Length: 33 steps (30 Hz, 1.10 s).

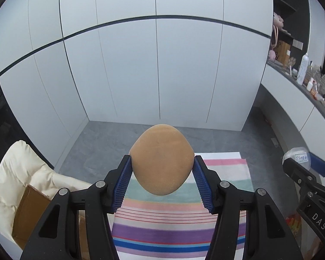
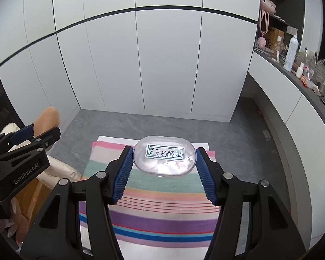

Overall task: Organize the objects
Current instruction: 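Lift and carry the clear case and tan sponge with both grippers over the box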

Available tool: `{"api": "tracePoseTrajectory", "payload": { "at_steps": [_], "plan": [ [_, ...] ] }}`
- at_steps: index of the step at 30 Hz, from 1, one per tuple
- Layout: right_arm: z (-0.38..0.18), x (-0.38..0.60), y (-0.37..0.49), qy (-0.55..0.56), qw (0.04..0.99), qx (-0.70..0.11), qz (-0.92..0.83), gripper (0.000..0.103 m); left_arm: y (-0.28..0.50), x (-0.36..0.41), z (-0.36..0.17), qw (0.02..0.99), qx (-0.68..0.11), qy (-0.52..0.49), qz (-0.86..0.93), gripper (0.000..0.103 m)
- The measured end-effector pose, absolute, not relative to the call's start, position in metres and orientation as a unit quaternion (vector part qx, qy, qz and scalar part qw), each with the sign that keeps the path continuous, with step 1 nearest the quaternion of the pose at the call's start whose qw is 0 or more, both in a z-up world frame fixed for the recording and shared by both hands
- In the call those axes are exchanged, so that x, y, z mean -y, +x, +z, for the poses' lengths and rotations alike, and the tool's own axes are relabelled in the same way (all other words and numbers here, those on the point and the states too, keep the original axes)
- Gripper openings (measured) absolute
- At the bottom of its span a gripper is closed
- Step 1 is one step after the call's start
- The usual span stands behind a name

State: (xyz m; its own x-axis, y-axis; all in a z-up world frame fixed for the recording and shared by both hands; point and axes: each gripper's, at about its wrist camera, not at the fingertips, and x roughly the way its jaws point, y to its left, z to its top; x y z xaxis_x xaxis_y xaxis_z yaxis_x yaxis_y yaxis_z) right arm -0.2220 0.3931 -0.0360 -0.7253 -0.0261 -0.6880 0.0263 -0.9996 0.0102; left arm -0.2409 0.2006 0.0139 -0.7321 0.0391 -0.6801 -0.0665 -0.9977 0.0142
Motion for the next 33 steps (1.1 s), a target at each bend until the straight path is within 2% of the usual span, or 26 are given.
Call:
{"api": "tracePoseTrajectory", "payload": {
  "at_steps": [8,18,27,33],
  "plan": [
    [-0.027,-0.387,-0.205,0.367,0.011,-0.02,-0.93,0.061,-0.217,-0.192,0.026,0.033,-0.017,-0.358,0.933,0.058],
    [-0.031,-0.392,-0.167,0.364,0.027,-0.002,-0.931,0.061,-0.179,-0.178,0.022,0.035,-0.04,-0.351,0.935,0.058],
    [-0.043,-0.399,-0.118,0.365,0.018,0.008,-0.931,0.061,-0.127,-0.152,0.009,0.064,-0.013,-0.363,0.93,0.058],
    [-0.052,-0.398,-0.091,0.373,0.028,0.018,-0.927,0.061,-0.097,-0.144,0.006,0.059,-0.027,-0.345,0.936,0.058]
  ]
}}
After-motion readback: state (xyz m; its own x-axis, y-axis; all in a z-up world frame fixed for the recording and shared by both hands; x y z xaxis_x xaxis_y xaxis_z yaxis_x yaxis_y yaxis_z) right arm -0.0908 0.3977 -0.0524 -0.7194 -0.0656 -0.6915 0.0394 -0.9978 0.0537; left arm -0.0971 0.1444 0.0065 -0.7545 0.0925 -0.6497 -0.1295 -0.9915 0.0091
